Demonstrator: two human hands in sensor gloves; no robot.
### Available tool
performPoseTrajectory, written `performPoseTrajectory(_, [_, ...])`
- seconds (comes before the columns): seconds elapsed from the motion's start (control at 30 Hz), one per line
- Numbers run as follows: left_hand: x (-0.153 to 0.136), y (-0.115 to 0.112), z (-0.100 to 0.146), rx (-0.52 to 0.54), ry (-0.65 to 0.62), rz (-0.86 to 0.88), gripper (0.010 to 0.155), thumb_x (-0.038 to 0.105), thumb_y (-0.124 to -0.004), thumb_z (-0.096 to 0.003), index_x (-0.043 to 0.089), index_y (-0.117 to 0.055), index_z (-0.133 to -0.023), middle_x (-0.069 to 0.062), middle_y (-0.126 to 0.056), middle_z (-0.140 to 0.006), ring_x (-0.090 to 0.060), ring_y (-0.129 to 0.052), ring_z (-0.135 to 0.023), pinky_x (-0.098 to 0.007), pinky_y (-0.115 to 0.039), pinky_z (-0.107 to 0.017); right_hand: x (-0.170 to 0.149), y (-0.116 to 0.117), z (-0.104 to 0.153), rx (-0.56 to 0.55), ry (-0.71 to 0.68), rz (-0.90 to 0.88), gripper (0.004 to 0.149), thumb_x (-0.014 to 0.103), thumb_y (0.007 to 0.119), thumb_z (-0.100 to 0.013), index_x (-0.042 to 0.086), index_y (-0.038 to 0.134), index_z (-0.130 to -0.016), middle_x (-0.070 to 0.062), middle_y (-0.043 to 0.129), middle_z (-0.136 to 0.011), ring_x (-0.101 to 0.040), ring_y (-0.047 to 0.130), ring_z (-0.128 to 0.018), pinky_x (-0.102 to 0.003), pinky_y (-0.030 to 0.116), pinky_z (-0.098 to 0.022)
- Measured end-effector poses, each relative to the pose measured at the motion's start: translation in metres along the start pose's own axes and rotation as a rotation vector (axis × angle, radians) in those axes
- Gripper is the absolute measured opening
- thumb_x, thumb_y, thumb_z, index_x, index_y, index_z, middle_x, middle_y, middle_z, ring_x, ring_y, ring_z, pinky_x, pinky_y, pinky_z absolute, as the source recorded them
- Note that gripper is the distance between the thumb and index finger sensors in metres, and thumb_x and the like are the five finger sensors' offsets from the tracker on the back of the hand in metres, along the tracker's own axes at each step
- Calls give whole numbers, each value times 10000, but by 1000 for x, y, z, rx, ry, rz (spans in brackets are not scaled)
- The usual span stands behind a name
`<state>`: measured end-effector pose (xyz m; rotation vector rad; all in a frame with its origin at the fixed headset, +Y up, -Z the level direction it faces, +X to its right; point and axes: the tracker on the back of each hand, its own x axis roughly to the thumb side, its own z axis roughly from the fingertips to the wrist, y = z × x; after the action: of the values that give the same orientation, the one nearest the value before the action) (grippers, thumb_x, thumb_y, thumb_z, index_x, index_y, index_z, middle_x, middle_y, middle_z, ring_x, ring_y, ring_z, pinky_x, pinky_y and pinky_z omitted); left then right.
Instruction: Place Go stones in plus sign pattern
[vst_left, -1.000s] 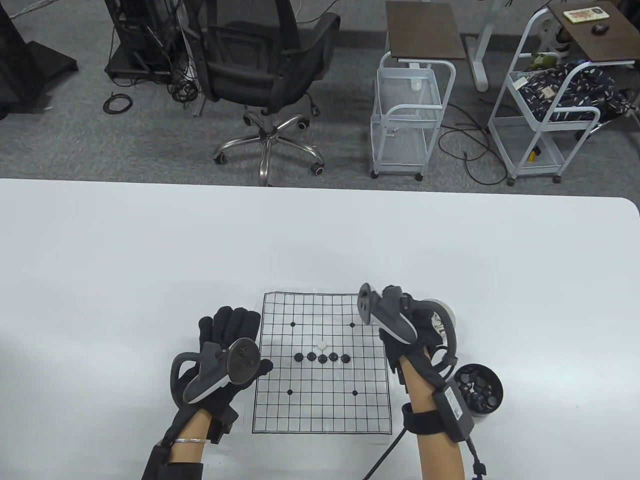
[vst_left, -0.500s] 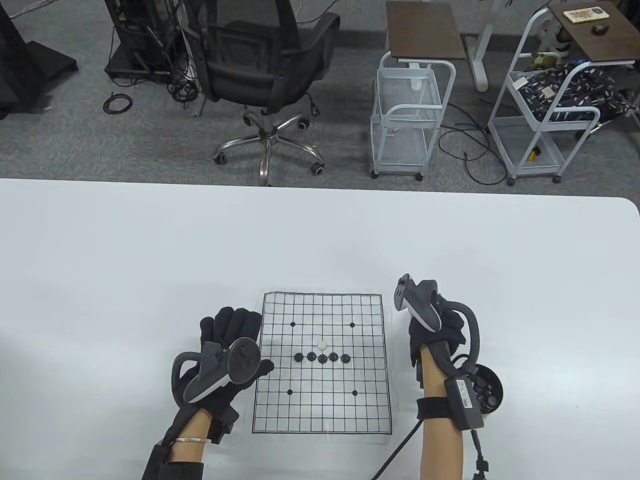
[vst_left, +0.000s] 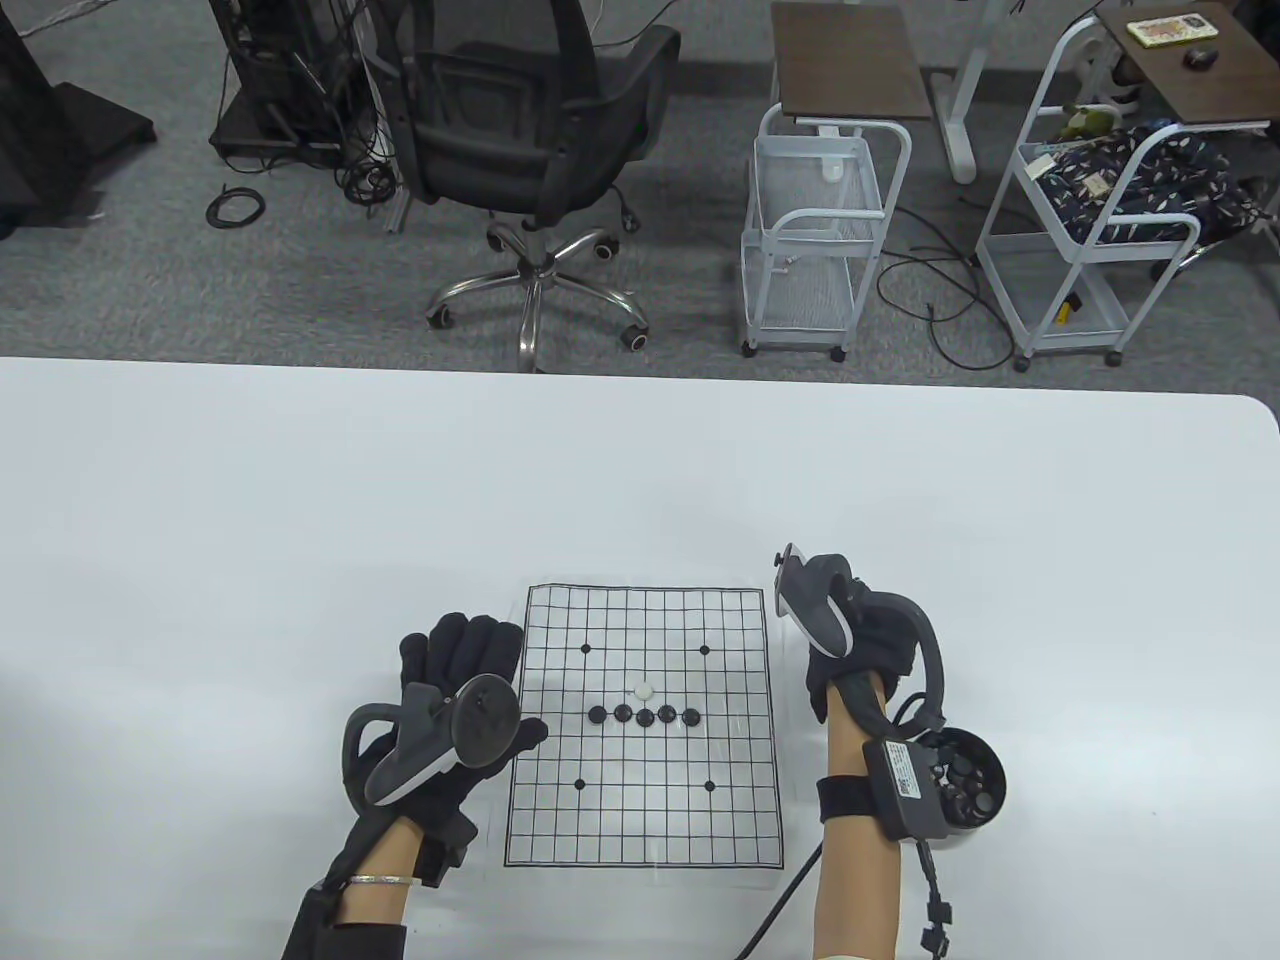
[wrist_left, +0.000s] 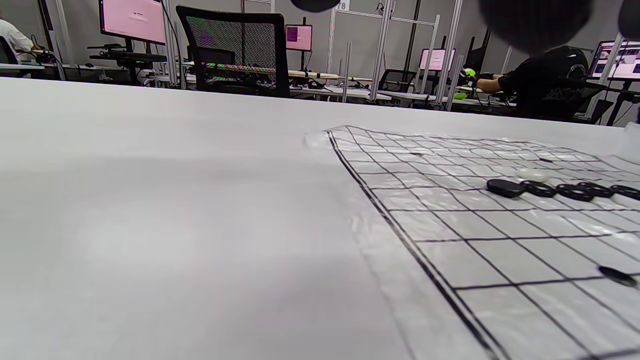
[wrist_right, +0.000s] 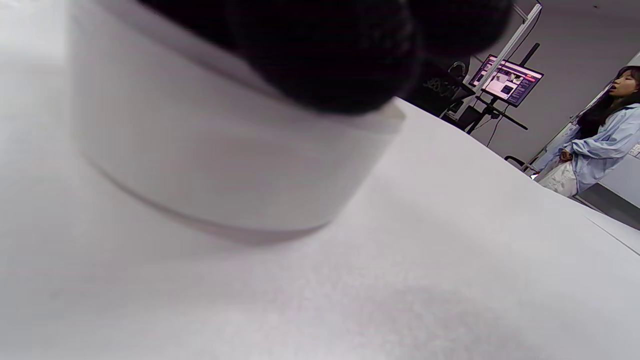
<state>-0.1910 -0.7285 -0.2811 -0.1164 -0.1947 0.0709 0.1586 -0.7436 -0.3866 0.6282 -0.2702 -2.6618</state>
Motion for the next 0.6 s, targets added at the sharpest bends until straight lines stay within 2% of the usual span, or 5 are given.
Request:
performPoseTrajectory(0.2, [0,0,0,1,-2,-1,895,662,-605,-434,252,-234,-1138,-97,-297,-1261,-427,-302,-1167,-635,-242,-822,0,-4,3,25,-1,26,439,345,867,-429,194,822,-839,-44,972,-704,-33,943,-217,-346,813,-350])
performPoseTrajectory(0.3, [0,0,0,-1,-2,-1,896,661,-606,-434,252,-232,-1138,-99,-297,-1260,-428,-303,-1167,-636,-242,-821,0,-4,3,84,-29,44,459,371,806,-461,180,802,-878,-85,955,-766,-36,946,-252,-362,812,-364])
performPoseTrajectory(0.43, [0,0,0,-1,-6,1,898,662,-605,-434,252,-230,-1138,-97,-297,-1260,-428,-302,-1167,-635,-242,-822,1,-6,4,51,-16,54,444,360,802,-468,153,811,-861,-97,958,-741,-46,942,-237,-366,806,-361])
performPoseTrajectory(0.5, [0,0,0,1,-9,7,897,662,-605,-434,251,-231,-1138,-97,-297,-1260,-427,-303,-1166,-635,-243,-821,3,-5,5,18,-11,57,409,347,813,-467,139,839,-818,-88,971,-704,-56,939,-210,-360,805,-352])
performPoseTrajectory(0.6, [0,0,-1,4,-11,7,898,662,-606,-433,252,-231,-1138,-97,-298,-1260,-428,-303,-1166,-635,-244,-821,2,-6,5,27,-18,66,403,334,804,-475,114,837,-811,-94,970,-696,-62,938,-207,-358,803,-356])
